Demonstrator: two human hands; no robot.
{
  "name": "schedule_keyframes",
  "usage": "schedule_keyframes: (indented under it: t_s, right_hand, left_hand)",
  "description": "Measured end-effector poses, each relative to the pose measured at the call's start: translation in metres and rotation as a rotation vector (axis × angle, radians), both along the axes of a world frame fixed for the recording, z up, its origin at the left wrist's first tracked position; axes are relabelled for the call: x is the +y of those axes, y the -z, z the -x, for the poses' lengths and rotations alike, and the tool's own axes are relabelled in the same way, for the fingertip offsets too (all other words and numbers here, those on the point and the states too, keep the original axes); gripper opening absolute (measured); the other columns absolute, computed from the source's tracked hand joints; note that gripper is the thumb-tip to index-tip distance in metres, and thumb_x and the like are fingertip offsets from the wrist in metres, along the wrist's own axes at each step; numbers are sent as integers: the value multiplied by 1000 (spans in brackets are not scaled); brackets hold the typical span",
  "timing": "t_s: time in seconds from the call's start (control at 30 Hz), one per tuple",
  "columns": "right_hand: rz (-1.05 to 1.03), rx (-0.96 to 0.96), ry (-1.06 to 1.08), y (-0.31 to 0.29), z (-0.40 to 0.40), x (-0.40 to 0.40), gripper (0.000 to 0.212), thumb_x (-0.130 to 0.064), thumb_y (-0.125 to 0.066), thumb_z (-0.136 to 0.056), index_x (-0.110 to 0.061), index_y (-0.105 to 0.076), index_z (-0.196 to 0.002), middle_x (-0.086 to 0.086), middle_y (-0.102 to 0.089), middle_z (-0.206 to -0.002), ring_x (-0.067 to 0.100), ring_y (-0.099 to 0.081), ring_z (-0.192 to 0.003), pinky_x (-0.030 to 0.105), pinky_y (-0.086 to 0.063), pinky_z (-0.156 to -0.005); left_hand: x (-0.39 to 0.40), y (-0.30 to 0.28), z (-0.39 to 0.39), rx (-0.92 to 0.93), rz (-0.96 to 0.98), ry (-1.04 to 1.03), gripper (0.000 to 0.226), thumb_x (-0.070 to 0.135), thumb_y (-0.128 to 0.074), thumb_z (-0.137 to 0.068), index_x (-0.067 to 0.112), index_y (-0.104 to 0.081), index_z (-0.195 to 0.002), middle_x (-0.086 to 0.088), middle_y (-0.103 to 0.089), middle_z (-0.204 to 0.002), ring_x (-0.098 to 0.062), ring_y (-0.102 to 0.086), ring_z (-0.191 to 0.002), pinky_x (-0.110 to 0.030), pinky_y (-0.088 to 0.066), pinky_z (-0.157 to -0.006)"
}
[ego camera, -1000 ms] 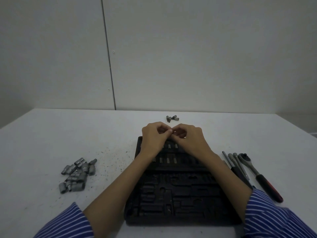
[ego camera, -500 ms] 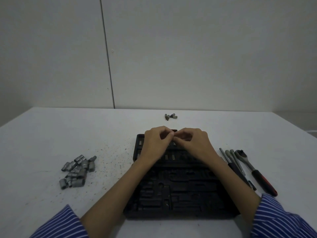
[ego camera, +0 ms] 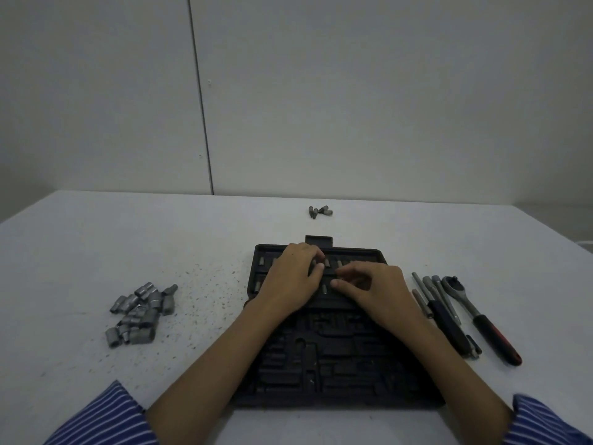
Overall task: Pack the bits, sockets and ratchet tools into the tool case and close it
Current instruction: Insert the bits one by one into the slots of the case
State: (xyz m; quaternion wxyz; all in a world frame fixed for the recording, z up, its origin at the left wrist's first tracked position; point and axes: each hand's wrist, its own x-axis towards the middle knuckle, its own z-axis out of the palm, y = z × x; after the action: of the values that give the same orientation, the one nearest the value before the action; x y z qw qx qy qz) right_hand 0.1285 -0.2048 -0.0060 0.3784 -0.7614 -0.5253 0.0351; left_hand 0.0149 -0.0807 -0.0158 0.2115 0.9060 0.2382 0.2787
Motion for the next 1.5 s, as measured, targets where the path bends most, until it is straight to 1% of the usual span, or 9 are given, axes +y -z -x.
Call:
schedule_keyframes:
  t_s: [0.33,0.47,0.6,0.73,0.83,0.97,1.07,1.2,1.5]
  right_hand:
    - [8,-56,-25,1,1,-3,18,-33,-71,-82,-19,-74,-93,-12,-67,-81,-13,-56,-74,1,-38,-68]
    - [7,-67,2,0,2,-3,21,-24,-56,-93,-13,-73,-86,-1,-72,-80,9,-62,-75,19,-45,-71]
    - [-21,117,13,-3,2,-4,32,3,-47,-86,-20,-68,-95,-9,-68,-88,-3,-63,-78,2,-43,-71]
    - [10,62,5,-4,3,-6,40,9,-44,-83,-18,-73,-86,-17,-62,-77,-10,-58,-76,-2,-37,-72]
    - [4,41,9,-3,3,-6,41,10,-43,-83,-16,-74,-84,-9,-65,-79,-8,-57,-77,-1,-38,-73]
    - [4,14,-10,-1,1,-5,44,13,-41,-80,-14,-75,-85,2,-70,-85,0,-60,-79,4,-43,-75]
    - [8,-16,-19,0,-1,-4,46,15,-41,-78,-14,-76,-86,4,-70,-87,10,-62,-81,17,-49,-79]
    - [20,-20,-12,0,-2,-3,47,16,-42,-77,-13,-77,-86,1,-70,-88,9,-59,-80,11,-45,-79]
    - [49,-11,3,4,-4,0,48,15,-42,-75,-16,-78,-85,-2,-70,-93,15,-62,-88,37,-53,-83]
  left_hand:
    - [0,2,1,59,-10,31,20,24,-51,-93,15,-60,-109,1,-58,-114,-13,-45,-112,-30,-40,-94]
    - [0,3,1,69,-23,28,21,25,-50,-94,16,-59,-110,1,-58,-114,-12,-45,-111,-28,-39,-94]
    - [0,3,0,65,-22,26,21,25,-50,-93,15,-60,-109,1,-58,-113,-14,-47,-110,-30,-40,-94]
    - [0,4,0,67,-20,28,21,24,-50,-93,15,-60,-109,1,-59,-113,-15,-47,-111,-32,-40,-94]
    - [0,3,0,64,-21,30,21,24,-50,-93,15,-60,-109,1,-59,-113,-15,-47,-110,-32,-40,-94]
    - [-1,3,1,67,-16,30,21,24,-50,-93,15,-59,-109,1,-58,-114,-14,-46,-111,-31,-40,-94]
    - [-1,3,1,73,-17,29,21,24,-49,-93,15,-59,-110,1,-58,-114,-14,-46,-111,-31,-40,-94]
    - [-1,3,1,78,-18,27,22,25,-49,-94,15,-59,-110,2,-58,-115,-14,-46,-112,-30,-39,-94]
    - [-1,3,0,76,-23,26,21,24,-49,-93,15,-59,-110,1,-58,-114,-15,-46,-110,-30,-39,-93]
